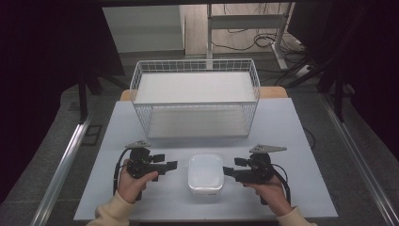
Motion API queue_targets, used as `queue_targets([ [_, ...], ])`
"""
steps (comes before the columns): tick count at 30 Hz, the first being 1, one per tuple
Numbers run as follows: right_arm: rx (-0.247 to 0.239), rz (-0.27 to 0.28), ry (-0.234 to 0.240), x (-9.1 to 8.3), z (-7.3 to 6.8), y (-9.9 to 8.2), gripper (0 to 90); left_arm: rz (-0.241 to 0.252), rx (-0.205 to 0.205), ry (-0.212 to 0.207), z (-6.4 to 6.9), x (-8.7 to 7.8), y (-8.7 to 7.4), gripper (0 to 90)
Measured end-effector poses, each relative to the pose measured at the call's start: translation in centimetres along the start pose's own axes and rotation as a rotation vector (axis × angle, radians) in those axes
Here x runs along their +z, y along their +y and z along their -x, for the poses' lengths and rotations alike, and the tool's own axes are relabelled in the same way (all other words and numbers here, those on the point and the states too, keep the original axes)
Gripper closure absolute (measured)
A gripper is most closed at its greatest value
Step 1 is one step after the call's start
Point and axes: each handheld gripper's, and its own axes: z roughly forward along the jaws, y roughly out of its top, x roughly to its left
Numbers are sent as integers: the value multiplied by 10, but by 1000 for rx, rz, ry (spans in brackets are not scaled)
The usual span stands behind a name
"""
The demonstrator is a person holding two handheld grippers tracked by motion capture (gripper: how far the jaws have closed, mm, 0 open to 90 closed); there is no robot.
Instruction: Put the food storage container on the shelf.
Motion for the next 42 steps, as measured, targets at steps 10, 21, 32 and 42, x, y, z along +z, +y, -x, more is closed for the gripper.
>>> queue_targets([
  [10,68,-4,15,12,1,-2,320,-33,-23,-50,8,16,-1,245],
  [21,105,-40,20,26,-1,-6,376,-91,-68,-98,12,39,-2,252],
  [32,110,-57,30,32,-3,-8,427,-127,-141,-128,8,52,-2,279],
  [42,164,-54,45,34,1,-10,508,-169,-178,-178,8,62,-4,365],
])
